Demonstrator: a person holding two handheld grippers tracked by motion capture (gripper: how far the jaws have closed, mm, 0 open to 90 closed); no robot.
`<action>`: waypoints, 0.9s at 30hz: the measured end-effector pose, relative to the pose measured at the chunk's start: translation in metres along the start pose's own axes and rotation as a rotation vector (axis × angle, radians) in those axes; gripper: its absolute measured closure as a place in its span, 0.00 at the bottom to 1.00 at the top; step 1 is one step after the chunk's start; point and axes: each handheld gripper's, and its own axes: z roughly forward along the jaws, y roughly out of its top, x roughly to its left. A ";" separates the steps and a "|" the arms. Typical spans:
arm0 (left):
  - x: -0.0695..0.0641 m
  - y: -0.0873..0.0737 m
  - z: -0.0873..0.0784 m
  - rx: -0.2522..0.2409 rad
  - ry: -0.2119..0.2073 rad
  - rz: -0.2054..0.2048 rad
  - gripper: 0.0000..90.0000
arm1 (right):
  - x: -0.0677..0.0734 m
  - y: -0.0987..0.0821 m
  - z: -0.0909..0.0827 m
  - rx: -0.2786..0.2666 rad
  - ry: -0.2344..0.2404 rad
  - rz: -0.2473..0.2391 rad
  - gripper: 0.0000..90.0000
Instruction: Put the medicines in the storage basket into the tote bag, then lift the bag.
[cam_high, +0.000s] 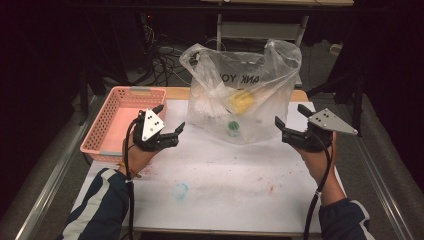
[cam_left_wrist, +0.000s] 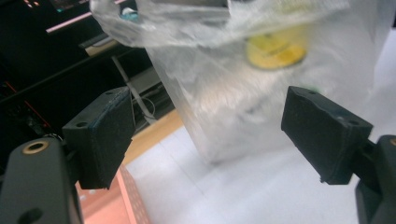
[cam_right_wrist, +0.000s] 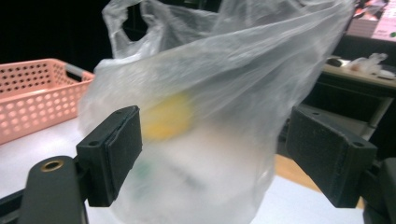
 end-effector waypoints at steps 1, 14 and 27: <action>-0.001 -0.002 -0.002 0.001 0.000 -0.001 0.19 | 0.002 -0.002 0.000 0.002 0.006 -0.007 0.21; -0.009 -0.030 -0.035 -0.012 -0.039 0.022 0.18 | 0.025 -0.017 -0.015 0.021 0.067 -0.071 0.20; -0.017 -0.049 -0.047 0.021 -0.029 0.059 0.18 | 0.037 -0.033 -0.034 0.043 0.090 -0.125 0.19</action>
